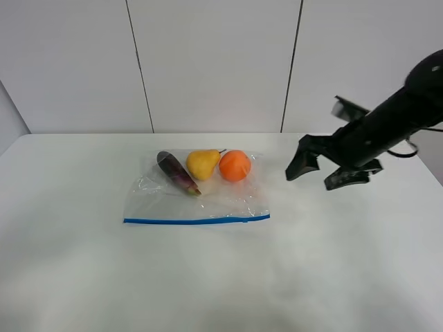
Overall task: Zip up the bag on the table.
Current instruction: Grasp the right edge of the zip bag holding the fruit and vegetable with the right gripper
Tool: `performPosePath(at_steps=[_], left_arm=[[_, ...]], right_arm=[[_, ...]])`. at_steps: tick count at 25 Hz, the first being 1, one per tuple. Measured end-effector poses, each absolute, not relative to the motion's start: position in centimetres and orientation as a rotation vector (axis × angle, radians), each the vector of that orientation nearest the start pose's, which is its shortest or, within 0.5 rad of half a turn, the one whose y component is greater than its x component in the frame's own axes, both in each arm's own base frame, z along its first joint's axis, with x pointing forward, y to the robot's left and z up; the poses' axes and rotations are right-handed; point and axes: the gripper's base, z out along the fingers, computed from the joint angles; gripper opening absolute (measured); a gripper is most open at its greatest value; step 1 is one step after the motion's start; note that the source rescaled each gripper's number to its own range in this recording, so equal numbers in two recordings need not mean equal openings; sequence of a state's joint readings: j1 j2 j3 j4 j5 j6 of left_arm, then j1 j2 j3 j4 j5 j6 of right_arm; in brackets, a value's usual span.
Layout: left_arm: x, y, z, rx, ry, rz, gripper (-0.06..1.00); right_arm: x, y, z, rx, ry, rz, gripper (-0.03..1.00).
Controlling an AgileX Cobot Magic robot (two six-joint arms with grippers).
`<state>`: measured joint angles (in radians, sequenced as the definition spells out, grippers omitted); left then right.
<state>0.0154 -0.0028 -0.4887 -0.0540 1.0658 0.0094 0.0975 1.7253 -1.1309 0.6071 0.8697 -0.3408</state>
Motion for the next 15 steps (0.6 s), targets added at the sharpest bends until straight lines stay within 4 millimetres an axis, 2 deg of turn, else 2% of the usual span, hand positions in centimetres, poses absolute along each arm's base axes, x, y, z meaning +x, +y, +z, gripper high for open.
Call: performPosePath(at_steps=[3,7,12,15], left_arm=[[-0.4,-0.4,27.4,-0.004,2.057,-0.049,1.0],[-0.4,-0.4,27.4,-0.004,2.057,-0.049,1.0],[-0.4,-0.4,27.4,-0.004,2.057,-0.049,1.0],[-0.4,-0.4,27.4,-0.004,2.057,-0.049,1.0]], right_arm=[[34.6,9.2,18.5,-0.167,2.868,0.766,0.94],[36.3,9.9,15.2,-0.152,2.924,0.814,0.89],[36.7,10.5,12.5,-0.183,2.946,0.932,0.81],[36.8,11.0,11.0,-0.169,2.94,1.039,0.79]])
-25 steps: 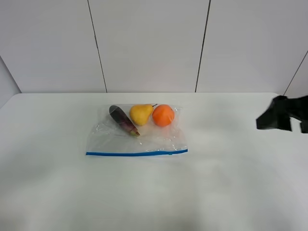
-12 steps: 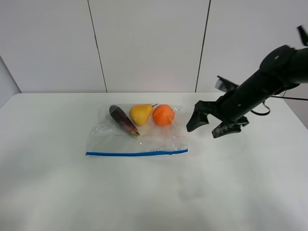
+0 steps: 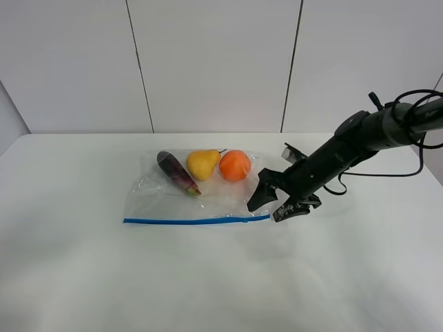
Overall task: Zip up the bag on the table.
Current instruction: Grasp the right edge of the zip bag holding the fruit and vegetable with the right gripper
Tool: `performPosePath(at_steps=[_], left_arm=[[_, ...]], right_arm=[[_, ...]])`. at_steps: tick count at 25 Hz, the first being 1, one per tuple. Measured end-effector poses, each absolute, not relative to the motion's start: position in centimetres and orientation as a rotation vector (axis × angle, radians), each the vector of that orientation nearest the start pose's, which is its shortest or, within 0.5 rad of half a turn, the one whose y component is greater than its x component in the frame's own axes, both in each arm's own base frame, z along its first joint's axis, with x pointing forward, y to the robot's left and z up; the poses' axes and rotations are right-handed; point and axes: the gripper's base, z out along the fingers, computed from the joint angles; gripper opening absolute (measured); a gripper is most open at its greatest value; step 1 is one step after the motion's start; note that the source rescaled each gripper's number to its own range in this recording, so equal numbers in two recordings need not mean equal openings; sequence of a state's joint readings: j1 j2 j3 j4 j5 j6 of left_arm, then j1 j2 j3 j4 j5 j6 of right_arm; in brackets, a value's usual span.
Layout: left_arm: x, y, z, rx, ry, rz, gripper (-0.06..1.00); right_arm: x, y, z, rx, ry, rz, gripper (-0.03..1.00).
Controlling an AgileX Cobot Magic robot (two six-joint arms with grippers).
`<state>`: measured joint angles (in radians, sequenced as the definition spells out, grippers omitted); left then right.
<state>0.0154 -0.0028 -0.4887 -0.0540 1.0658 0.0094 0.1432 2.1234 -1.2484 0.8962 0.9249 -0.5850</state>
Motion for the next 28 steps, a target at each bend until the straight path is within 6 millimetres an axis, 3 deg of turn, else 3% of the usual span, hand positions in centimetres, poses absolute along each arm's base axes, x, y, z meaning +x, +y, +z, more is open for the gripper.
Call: performPosePath(at_steps=[6,16,23,28], left_arm=[[-0.4,-0.4,27.4,-0.004,2.057,-0.049,1.0],[-0.4,-0.4,27.4,-0.004,2.057,-0.049,1.0],[-0.4,-0.4,27.4,-0.004,2.057,-0.049,1.0],[-0.4,-0.4,27.4,-0.004,2.057,-0.049,1.0]], right_arm=[[36.8,11.5,9.3,-0.14,2.945,1.137,0.72],[37.4,11.4,9.2,-0.085,2.906,1.092,0.37],[37.4,11.4,9.2,-0.09,2.902,1.087,0.24],[37.2,11.3,9.2,-0.123,2.913,1.09,0.23]])
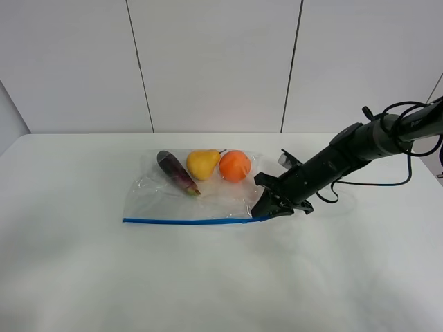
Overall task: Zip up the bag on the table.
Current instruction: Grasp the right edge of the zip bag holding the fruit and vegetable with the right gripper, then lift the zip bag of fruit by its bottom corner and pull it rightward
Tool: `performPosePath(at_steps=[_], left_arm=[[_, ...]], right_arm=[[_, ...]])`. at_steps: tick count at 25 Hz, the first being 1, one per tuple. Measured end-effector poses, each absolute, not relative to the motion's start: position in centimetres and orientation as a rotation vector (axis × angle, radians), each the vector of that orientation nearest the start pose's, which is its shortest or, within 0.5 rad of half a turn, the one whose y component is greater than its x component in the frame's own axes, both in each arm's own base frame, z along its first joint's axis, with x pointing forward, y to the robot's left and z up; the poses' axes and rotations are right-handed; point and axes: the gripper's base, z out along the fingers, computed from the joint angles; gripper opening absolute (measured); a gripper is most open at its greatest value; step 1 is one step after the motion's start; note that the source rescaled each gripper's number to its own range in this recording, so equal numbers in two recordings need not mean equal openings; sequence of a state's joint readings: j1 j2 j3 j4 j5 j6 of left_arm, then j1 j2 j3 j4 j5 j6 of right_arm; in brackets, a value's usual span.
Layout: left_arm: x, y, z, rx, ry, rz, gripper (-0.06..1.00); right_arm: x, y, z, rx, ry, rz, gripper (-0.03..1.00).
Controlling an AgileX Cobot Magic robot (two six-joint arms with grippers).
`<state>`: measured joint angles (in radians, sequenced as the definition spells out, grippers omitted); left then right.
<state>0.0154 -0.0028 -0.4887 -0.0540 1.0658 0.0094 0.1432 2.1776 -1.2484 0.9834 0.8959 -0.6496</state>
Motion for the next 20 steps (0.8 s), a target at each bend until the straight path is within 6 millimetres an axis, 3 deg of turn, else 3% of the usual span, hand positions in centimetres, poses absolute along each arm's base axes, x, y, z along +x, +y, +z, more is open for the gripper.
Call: performPosePath(at_steps=[12,14,17,20], left_arm=[[-0.42,-0.44,27.38,-0.004,2.057,-0.049,1.0],[-0.42,-0.44,27.38,-0.004,2.057,-0.049,1.0],[-0.42,-0.44,27.38,-0.004,2.057,-0.049,1.0],[-0.42,-0.44,27.38,-0.004,2.057,-0.049,1.0]], right_arm=[[37.14,11.25,9.11,-0.148,2.923,1.072,0.24],[37.17,11.24,9.1,-0.146,2.921,1.068,0.19],[37.17,11.24,9.1,-0.146,2.922,1.068,0.03],[37.17,11.24,9.1,-0.146,2.922,1.068,0.0]])
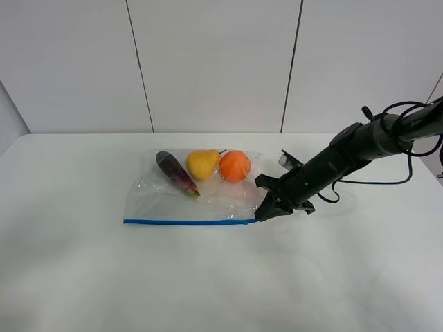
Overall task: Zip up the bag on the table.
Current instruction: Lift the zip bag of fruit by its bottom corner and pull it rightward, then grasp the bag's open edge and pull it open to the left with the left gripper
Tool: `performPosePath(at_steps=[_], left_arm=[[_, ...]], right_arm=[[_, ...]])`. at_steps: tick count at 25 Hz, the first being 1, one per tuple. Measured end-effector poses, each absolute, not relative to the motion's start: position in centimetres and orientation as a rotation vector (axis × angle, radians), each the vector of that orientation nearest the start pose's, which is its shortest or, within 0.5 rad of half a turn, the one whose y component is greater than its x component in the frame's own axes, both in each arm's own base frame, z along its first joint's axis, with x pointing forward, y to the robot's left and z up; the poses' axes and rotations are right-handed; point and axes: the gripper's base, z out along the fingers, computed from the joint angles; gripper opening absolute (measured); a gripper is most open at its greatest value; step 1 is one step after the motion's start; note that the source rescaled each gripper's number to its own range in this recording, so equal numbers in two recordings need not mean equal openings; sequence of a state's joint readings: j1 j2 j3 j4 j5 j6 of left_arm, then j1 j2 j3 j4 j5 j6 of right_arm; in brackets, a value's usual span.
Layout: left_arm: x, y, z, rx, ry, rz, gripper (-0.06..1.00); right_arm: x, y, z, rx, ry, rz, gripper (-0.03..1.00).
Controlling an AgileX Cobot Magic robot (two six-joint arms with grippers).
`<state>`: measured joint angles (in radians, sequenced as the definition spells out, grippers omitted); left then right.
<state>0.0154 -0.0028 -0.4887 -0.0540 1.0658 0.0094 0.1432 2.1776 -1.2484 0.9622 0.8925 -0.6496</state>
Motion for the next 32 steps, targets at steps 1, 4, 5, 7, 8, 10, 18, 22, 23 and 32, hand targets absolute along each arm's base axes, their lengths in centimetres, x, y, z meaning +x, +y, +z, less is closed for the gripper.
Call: performPosePath(at_steps=[1,4,5,7,8,10,18,22,23,32], left_arm=[[-0.4,-0.4,27.4,-0.004,2.057,-0.049,1.0],[-0.4,-0.4,27.4,-0.004,2.057,-0.049,1.0],[-0.4,-0.4,27.4,-0.004,2.057,-0.049,1.0],[-0.4,-0.4,27.4,-0.004,2.057,-0.049,1.0],[-0.4,-0.4,27.4,-0.004,2.057,-0.049,1.0],[-0.4,-0.4,27.4,-0.004,2.057,-0.049,1.0],[-0.4,-0.4,27.4,-0.004,2.057,-0.049,1.0],[-0.4,-0.4,27.4,-0.004,2.057,-0.049,1.0],[-0.4,-0.4,27.4,-0.004,2.057,-0.049,1.0],[-0.4,-0.4,27.4,-0.004,2.056,-0.049,1.0]], right_arm=[[37.2,11.2,9.1,-0.146,2.922,1.068,0.0],[37.2,11.2,9.1,-0.145,2.92,1.068,0.0],[37.2,11.3,9.2,-0.149,2.919,1.072,0.0],[37.6,11.4,9.6,-0.171,2.907,1.088,0.0],[37.8,11.5,10.0,-0.184,2.896,1.109,0.0],[38.5,11.8,10.9,-0.211,2.865,1.145,0.0],[41.5,12.9,15.7,-0.291,2.729,1.253,0.0],[42.1,13.0,16.7,-0.268,2.706,1.258,0.0],[42.2,13.0,16.8,-0.264,2.706,1.26,0.0],[42.1,13.2,17.0,-0.24,2.696,1.31,0.0]])
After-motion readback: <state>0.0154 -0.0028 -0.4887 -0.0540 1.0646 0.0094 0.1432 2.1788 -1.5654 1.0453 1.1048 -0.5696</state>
